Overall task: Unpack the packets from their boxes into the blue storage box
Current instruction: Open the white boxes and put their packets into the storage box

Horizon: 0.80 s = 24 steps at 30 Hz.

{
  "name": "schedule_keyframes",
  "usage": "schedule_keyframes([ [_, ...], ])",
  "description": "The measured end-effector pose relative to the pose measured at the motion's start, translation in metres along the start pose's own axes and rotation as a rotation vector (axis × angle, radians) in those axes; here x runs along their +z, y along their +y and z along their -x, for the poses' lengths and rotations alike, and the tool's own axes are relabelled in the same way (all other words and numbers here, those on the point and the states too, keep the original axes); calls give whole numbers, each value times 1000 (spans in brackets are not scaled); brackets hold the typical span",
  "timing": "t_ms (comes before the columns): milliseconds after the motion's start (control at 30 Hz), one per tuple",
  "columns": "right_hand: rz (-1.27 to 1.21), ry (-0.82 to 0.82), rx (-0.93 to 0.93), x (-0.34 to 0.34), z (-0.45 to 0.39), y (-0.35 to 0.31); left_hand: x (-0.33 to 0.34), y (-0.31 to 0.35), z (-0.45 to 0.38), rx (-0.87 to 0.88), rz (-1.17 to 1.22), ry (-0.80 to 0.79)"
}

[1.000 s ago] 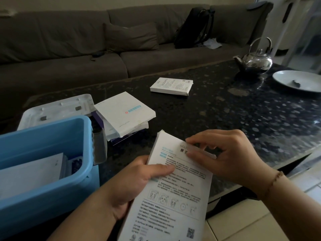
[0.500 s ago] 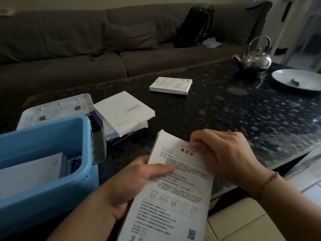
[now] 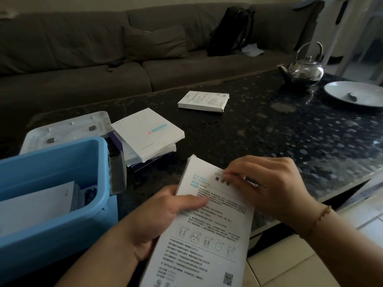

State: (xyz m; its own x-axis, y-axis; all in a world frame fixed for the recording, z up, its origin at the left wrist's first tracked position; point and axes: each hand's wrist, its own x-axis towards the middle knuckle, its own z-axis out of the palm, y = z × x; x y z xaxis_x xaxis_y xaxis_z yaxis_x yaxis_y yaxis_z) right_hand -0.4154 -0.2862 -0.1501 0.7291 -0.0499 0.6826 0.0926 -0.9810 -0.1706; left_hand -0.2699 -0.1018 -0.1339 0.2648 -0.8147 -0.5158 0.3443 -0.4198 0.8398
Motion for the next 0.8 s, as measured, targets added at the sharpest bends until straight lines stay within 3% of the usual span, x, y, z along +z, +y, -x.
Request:
schedule_keyframes([
  [133,38,-51,79,-1,-5,-8,2,0,1,12,-30,5],
  [333,-275,-258,598,-11,-20,-20,-1,2,1,35,-78,-60],
  [600,-608,-397,815,-36,-31,-23,-4,6,6,86,-147,-253],
  [800,-873,-547,989,-37,-27,-20,-5,7,7,74,-177,-289],
])
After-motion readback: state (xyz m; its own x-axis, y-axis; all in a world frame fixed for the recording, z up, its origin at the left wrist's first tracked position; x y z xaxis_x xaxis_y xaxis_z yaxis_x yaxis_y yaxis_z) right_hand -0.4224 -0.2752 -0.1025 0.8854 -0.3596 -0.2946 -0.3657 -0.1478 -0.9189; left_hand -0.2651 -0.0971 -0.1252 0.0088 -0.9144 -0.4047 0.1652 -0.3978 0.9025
